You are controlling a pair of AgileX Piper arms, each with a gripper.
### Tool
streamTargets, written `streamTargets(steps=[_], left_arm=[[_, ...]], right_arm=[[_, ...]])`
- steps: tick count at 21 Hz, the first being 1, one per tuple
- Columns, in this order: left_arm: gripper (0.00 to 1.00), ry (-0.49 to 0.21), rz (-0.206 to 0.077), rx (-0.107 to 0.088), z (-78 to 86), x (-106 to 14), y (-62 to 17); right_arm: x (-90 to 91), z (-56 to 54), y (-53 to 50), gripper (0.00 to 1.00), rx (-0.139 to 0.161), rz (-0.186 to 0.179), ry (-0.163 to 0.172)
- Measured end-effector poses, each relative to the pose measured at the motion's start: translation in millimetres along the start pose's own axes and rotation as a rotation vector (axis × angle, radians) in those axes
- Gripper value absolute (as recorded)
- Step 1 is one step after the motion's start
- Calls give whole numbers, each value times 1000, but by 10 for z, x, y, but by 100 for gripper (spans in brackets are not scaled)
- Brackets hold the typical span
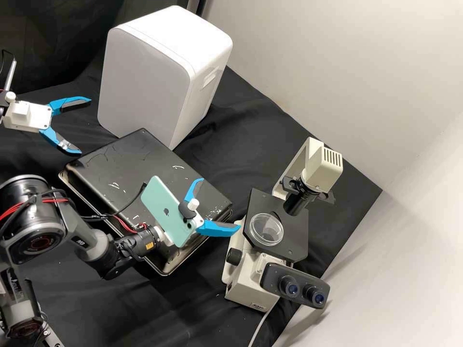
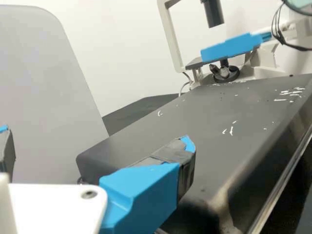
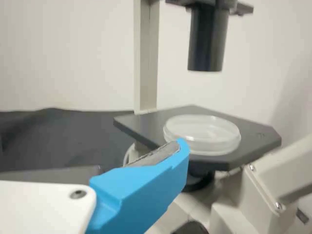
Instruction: Place the petri dish on the bench
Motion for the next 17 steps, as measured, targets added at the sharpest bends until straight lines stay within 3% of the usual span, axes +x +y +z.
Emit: streamTargets(steps=[4,11,17], left_arm=[[100,0,0,-2,0,0,0],[100,0,0,-7,0,0,0],[100,-7,0,-19,4,4,1]], right_arm=[[68,104,21,100,1,9,-33],[240,200,63,100,-3,28,-47],[290,266,189,100,-1,80,-77]])
